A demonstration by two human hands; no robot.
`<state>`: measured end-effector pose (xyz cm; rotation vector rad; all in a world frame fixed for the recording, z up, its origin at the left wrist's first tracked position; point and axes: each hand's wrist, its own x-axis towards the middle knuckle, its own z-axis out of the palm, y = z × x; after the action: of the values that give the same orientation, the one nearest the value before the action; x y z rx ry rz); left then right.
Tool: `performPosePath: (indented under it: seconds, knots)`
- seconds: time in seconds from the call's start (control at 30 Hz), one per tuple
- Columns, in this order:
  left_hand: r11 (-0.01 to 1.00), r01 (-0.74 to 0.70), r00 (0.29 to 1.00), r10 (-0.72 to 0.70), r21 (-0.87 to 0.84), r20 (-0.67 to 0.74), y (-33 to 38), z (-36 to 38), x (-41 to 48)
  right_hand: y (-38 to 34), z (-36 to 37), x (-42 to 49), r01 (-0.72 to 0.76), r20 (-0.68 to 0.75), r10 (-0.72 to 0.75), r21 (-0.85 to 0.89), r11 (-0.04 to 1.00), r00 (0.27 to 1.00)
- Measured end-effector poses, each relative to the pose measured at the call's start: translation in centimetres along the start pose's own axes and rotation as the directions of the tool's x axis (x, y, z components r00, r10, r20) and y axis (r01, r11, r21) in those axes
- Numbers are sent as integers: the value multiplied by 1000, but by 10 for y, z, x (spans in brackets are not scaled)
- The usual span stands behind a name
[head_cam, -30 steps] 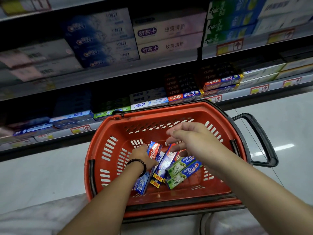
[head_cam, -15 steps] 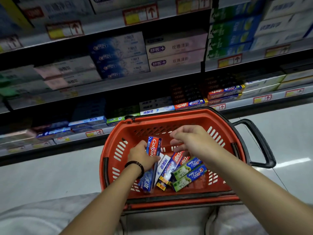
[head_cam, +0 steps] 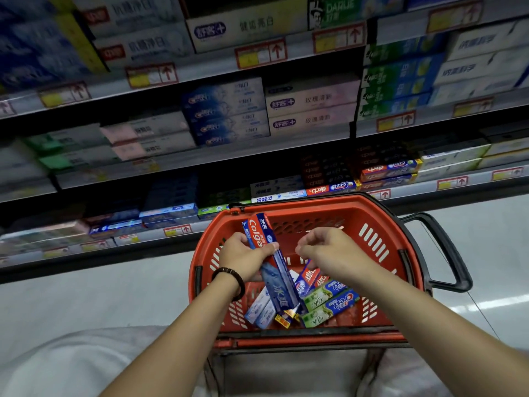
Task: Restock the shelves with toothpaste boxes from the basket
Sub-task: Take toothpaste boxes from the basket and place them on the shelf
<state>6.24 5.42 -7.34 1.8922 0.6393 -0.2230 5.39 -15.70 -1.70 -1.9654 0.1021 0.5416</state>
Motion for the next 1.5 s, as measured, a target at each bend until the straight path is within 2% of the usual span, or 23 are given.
performPosePath:
  seconds: [0.1, 0.4, 0.67, 0.8, 1.27, 1.5]
  knots:
    - [991, 23, 999, -20, -131, 28, 8, -5, -6, 3, 5, 3, -17, 23, 18, -56, 998, 1000]
    - [948, 62, 998, -54, -311, 36, 19, -14, -23, 2, 10, -6, -24, 142, 54, -206, 978, 988]
    - [899, 100, 995, -82, -427, 60, 23, -19, -39, -2, 11, -13, 32, 137, 10, -300, 953, 991]
    - [835, 122, 992, -91, -536, 84, 29, -22, -44, -1, 9, -10, 54, 93, -25, -319, 946, 995]
    - [740, 65, 997, -70, -669, 20, 29, -35, -44, -14, 8, -21, 133, -39, -145, -220, 966, 989]
    - [776, 50, 997, -70, -629, -8, 35, -59, -45, -21, 10, -25, 167, -67, -181, -169, 971, 981]
